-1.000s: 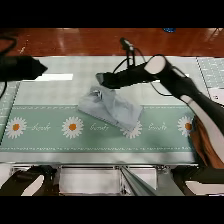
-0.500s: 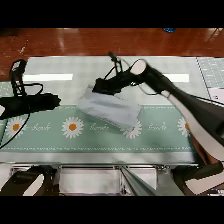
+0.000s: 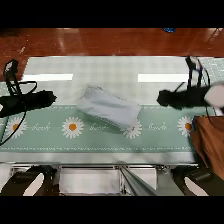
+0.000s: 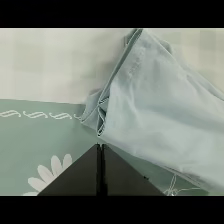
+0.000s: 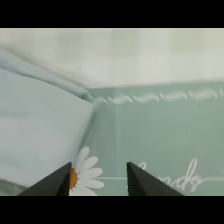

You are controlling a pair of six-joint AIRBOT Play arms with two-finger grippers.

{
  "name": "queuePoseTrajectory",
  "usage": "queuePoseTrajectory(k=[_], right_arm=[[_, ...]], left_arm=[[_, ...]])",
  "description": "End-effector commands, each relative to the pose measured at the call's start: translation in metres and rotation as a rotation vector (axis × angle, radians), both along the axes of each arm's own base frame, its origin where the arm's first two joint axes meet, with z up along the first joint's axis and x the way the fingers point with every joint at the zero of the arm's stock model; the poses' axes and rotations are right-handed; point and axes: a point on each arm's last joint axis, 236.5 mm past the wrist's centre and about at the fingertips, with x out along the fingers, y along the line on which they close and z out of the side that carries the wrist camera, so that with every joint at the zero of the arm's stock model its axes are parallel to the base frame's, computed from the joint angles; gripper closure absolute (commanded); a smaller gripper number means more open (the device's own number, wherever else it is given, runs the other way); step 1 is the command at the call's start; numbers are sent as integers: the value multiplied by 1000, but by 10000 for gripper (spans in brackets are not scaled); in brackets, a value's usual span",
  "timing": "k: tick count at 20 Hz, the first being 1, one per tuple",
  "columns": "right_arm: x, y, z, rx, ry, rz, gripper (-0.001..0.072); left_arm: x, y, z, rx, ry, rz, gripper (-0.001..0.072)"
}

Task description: Fold the shirts.

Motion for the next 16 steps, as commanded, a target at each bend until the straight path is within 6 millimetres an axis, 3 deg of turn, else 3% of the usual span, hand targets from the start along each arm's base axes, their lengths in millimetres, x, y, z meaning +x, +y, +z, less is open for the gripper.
queuePoseTrajectory(k=[1,3,6,12,13,15,16], right_arm=[[-24,-4,-74,235,-33,-319,300],[-26,19,-103,365,25,-351,301],[-25,54,-132,438,129,-251,301],[5,132,-137,672,257,-36,301],[8,143,-137,692,279,9,329],[12,169,-126,733,294,137,609],[19,181,-111,747,254,226,686]], left_arm=[[-1,-5,0,-18,5,-6,689],[0,-6,-3,-24,12,-5,689],[1,-6,-8,-24,30,-4,689],[2,-12,-13,-57,54,-3,689],[2,-12,-13,-57,54,-3,689],[2,-12,-13,-57,54,-3,689],[2,-12,-13,-57,54,-3,689]])
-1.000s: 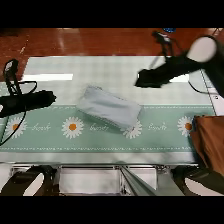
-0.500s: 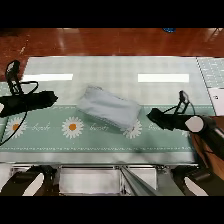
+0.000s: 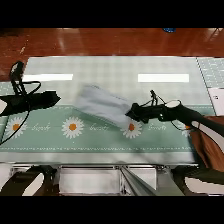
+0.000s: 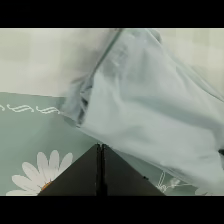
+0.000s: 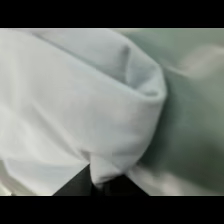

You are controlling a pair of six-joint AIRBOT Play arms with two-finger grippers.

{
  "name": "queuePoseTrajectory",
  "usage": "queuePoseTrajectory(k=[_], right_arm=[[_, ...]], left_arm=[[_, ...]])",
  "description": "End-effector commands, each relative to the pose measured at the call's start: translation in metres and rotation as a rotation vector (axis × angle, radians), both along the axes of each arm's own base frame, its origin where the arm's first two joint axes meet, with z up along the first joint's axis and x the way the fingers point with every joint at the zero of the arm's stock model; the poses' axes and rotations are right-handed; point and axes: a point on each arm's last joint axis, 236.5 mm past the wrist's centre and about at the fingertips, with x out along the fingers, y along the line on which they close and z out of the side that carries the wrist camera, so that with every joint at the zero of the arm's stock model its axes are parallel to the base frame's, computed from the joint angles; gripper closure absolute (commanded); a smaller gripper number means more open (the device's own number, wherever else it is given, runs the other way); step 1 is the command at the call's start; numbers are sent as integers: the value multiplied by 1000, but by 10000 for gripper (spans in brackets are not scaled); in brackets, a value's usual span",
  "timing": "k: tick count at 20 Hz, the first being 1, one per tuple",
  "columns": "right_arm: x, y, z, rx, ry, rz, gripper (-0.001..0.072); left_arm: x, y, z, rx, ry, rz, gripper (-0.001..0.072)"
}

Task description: Fold the shirts.

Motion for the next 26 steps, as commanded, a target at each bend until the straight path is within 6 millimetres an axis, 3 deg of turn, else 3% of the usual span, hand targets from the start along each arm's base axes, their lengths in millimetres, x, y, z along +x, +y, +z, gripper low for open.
queuePoseTrajectory(k=[1,5,7,10,13,16,19,23,26], right_arm=[[18,46,39,137,-115,198,687],[71,45,124,-10,-325,331,687],[99,33,184,-107,-475,344,688],[119,2,269,-182,-615,321,688],[127,-53,321,-271,-658,224,688],[117,-118,351,-329,-644,104,688],[95,-196,362,-403,-557,-50,688],[41,-295,354,-533,-355,-248,690],[-8,-338,339,-621,-178,-318,689]], left_arm=[[0,-1,0,-5,3,0,689],[0,-1,0,-5,3,0,689],[0,-1,0,-4,2,0,689],[0,-1,0,-4,2,0,689],[0,-1,0,-5,2,0,689],[0,-1,-1,-5,3,-2,689],[-3,-8,-1,-5,6,-22,689],[-5,-18,-1,-4,5,-53,689],[-7,-23,0,-5,2,-69,689]])
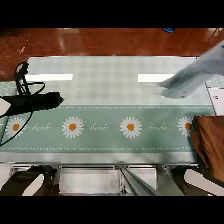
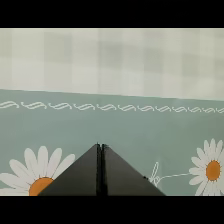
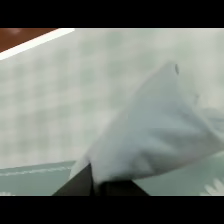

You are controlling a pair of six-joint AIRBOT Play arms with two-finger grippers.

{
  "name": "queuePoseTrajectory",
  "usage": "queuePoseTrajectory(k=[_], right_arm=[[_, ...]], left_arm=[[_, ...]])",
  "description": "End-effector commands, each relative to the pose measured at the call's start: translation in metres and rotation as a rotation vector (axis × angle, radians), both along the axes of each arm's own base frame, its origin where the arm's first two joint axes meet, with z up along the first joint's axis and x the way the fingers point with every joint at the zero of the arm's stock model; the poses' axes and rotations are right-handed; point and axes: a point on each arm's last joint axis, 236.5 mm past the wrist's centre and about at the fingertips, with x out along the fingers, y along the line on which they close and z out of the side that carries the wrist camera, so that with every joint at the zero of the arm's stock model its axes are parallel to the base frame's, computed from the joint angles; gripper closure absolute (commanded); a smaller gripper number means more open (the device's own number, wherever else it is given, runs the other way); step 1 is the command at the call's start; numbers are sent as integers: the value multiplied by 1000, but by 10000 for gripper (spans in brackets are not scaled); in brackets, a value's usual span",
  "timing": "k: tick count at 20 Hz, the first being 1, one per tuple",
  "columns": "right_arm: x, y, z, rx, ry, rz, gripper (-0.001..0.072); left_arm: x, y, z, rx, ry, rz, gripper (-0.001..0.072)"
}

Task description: Fold the shirts.

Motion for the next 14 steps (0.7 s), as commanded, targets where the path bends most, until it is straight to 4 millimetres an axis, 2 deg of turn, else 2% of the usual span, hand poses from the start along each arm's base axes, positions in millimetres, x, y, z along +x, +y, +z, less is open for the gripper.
queuePoseTrajectory(k=[1,2,4,6,8,9,10,11,12,14], right_arm=[[-67,-54,-16,-52,183,-189,690],[-80,-61,-22,-63,205,-233,690],[-124,-84,-47,-120,310,-379,689],[-190,-113,-75,-207,451,-580,689],[-265,-133,-98,-296,604,-757,689],[-304,-137,-110,-334,699,-824,688],[-327,-131,-126,-297,753,-902,688],[-338,-122,-144,-249,785,-934,686],[-347,-112,-165,-205,827,-949,642],[-360,-97,-197,-147,927,-928,286]], left_arm=[[-1,-7,1,0,-9,-19,689],[-1,-9,1,2,-10,-29,689],[-1,-13,3,1,-22,-39,689],[-1,-18,3,1,-28,-52,689],[-2,-23,5,0,-35,-65,689],[-1,-25,5,-1,-41,-70,689],[-1,-28,6,-2,-45,-74,689],[-1,-29,6,-2,-49,-79,689],[-1,-31,7,-3,-55,-82,688],[0,-32,8,-3,-62,-84,689]])
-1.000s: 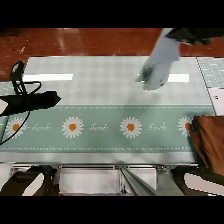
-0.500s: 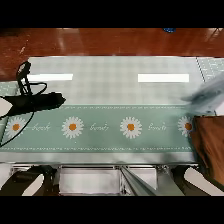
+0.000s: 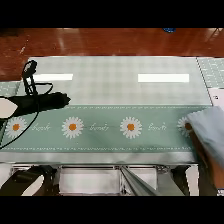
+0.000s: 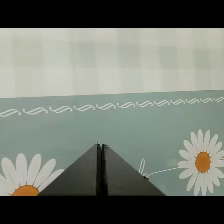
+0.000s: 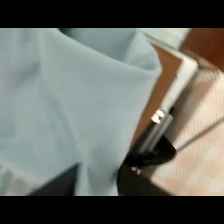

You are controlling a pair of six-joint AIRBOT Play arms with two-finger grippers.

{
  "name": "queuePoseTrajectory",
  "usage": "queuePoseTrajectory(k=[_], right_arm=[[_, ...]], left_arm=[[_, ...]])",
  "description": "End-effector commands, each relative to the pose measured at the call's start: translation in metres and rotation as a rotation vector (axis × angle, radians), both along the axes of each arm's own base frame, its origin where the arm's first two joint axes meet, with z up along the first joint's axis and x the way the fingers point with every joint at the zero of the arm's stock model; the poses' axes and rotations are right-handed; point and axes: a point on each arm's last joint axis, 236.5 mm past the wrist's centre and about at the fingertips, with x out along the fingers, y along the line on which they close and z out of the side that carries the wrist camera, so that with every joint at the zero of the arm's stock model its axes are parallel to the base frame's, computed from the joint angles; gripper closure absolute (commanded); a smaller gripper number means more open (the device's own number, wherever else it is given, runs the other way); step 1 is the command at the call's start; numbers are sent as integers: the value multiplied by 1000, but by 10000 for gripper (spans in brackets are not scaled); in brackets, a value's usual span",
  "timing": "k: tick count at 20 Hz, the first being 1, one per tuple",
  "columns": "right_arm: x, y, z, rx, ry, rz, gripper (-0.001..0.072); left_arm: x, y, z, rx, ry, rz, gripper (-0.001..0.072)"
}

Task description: Fold the shirts.

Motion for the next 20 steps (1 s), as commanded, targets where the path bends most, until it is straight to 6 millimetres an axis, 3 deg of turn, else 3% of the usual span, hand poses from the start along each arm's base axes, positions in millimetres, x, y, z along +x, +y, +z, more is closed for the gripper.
queuePoseTrajectory(k=[1,4,5,6,7,8,10,11,13,14,16,18,20], right_arm=[[-41,23,-53,104,127,-96,296],[-12,-3,-47,41,73,13,316],[9,-15,-38,13,30,66,384],[38,-24,-27,-1,-36,142,528],[85,-23,-13,21,-147,260,685],[128,-14,-1,55,-254,349,687],[227,37,26,183,-492,568,687],[270,73,36,235,-578,688,687],[328,142,37,260,-645,897,687],[347,173,27,252,-642,989,687],[360,208,-11,206,-523,1140,687],[354,216,-52,160,-334,1228,687],[350,220,-73,157,-242,1251,687]], left_arm=[[4,-3,3,-2,-22,0,688],[24,1,19,-14,-104,39,689],[33,2,32,-7,-140,35,689],[43,2,47,-4,-174,30,689],[54,2,66,-5,-208,27,689],[66,-1,87,-7,-238,15,689],[87,-15,127,-10,-280,-31,689],[95,-28,143,11,-310,-92,689],[102,-54,159,44,-347,-188,690],[102,-64,152,59,-337,-213,690],[104,-53,96,158,-213,-184,690],[97,-23,24,251,-15,-118,689],[93,-11,-7,270,75,-108,689]])
